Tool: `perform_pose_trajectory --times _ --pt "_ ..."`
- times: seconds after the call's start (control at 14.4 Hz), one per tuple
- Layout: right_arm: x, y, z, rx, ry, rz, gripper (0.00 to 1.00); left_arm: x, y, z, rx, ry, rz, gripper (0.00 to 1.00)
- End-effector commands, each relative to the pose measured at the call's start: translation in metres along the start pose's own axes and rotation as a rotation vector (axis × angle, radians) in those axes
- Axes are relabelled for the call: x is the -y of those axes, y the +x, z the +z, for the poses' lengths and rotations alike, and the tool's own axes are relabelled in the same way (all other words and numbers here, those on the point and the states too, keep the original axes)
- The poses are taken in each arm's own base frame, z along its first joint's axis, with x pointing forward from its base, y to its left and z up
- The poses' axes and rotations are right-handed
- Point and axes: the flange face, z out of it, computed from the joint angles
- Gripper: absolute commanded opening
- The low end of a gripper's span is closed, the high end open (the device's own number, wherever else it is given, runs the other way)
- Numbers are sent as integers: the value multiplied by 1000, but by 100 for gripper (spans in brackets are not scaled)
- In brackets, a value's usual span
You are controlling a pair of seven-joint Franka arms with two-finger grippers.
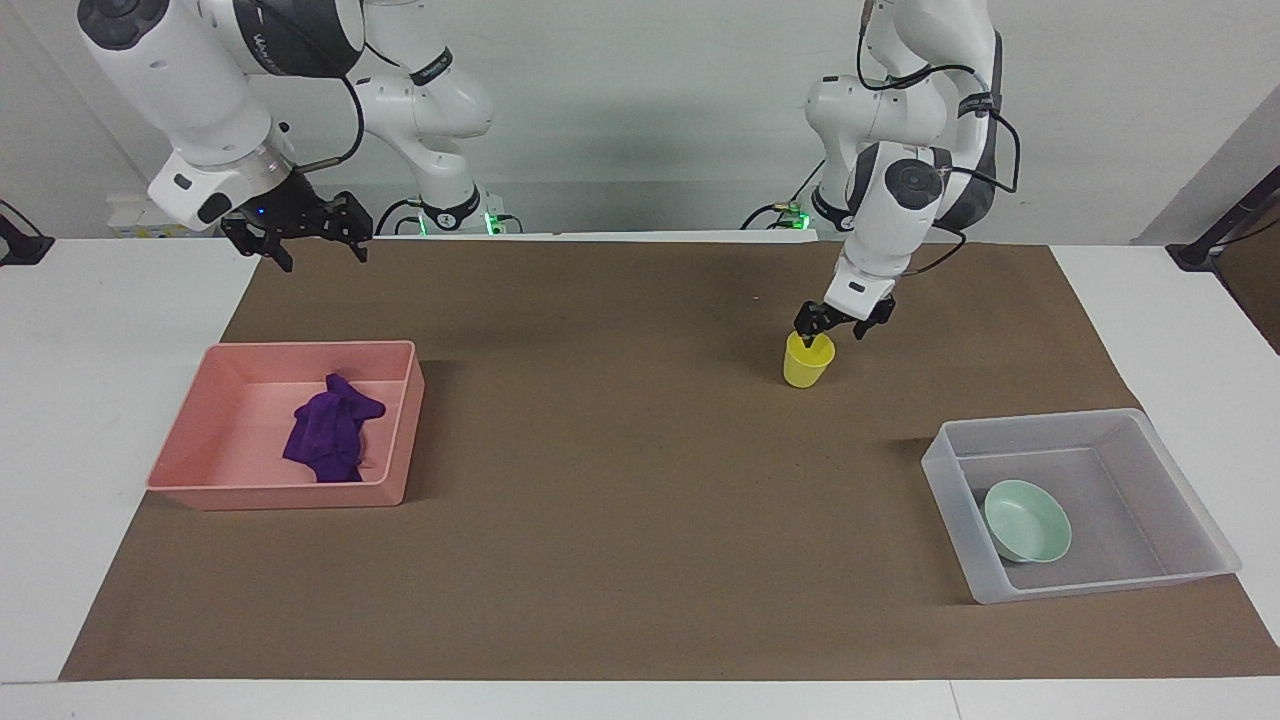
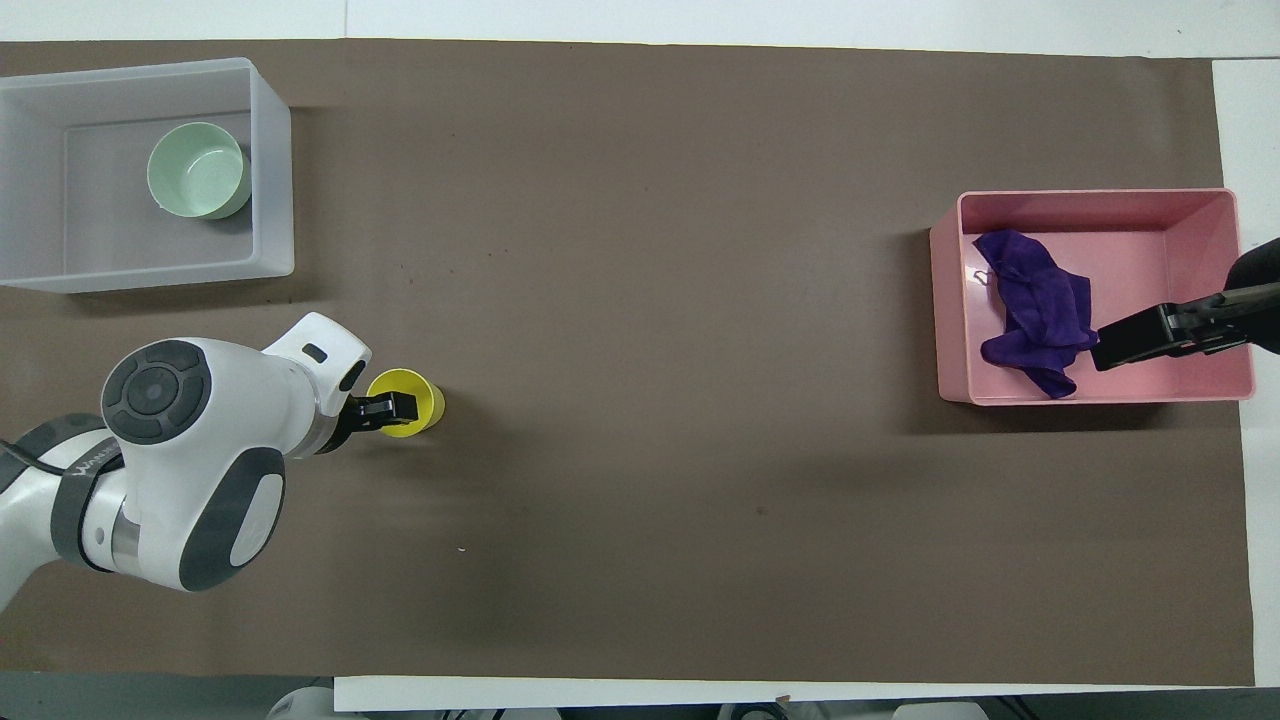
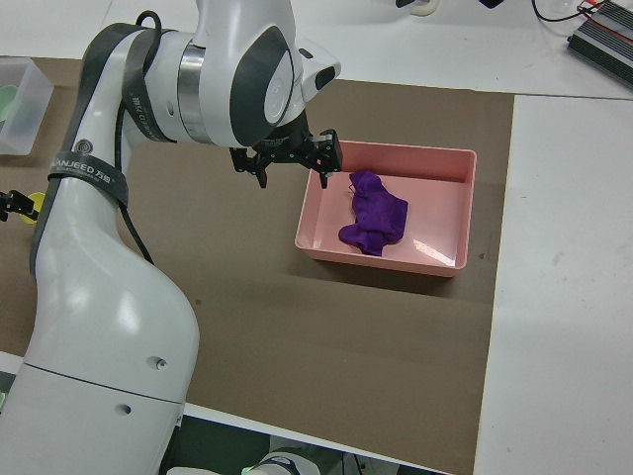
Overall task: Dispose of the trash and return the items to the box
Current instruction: 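Reach the left gripper to the yellow cup and grasp its rim, then lift the yellow cup with the left gripper and carry it into the clear bin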
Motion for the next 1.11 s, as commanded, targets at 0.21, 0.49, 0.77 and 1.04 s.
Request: perform_pose_trajectory --times 0.21,0.49,0.77,1.04 --pt "0 -4 -6 -9 4 21 99 -5 12 -1 -55 -13 2 0" --pt "0 -4 -6 -9 4 21 99 -14 45 -37 -50 -12 -30 0" --pt "0 -4 -6 -10 3 13 99 15 92 -108 -80 -27 -106 0" --pt "-4 -5 -6 -9 5 21 99 78 167 -151 -165 -48 -244 0"
